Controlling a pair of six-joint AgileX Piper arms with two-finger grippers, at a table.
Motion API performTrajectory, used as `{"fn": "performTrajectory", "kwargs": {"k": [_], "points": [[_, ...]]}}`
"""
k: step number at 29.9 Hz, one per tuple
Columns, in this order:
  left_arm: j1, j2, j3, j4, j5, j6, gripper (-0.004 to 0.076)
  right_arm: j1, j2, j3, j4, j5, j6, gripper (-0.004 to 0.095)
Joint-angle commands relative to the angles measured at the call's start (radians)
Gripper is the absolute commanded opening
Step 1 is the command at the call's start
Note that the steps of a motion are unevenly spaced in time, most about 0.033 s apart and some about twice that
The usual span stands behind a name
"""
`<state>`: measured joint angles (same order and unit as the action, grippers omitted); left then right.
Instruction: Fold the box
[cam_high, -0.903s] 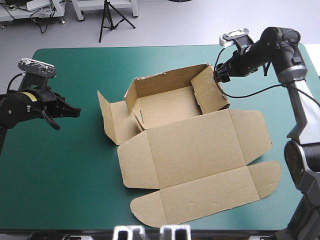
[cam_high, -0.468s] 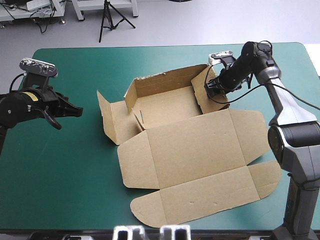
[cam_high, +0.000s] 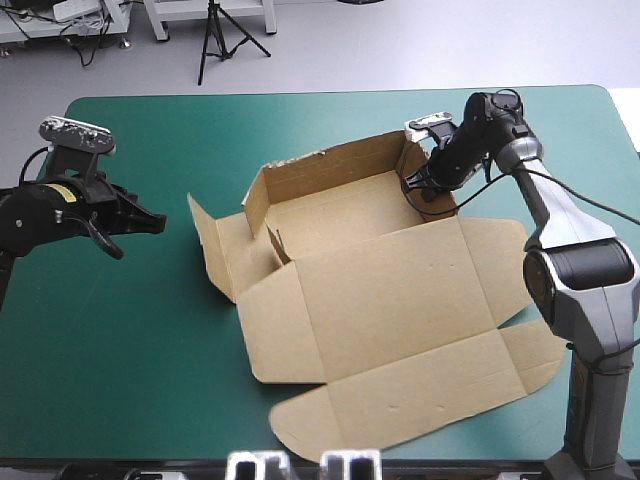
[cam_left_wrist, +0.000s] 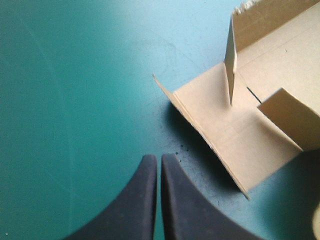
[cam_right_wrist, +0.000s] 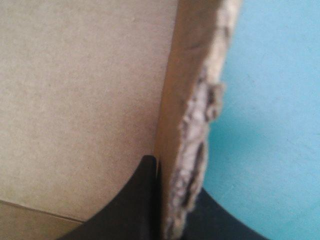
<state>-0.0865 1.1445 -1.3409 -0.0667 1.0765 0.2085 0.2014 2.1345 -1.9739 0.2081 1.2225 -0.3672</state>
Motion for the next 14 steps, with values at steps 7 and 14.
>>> {"fn": "performTrajectory", "kwargs": {"k": [7, 14], "points": [[0.0, -0.011, -0.033, -0.048, -0.028, -0.013, 0.0011, -0.002, -0.259, -0.028, -0.054, 0.033, -0.026, -0.0017], [0.002, 0.055, -0.033, -0.046, -0.054, -0.013, 0.0011, -0.103, -0.46, -0.028, 0.058, 0.035, -0.095, -0.0018]]}}
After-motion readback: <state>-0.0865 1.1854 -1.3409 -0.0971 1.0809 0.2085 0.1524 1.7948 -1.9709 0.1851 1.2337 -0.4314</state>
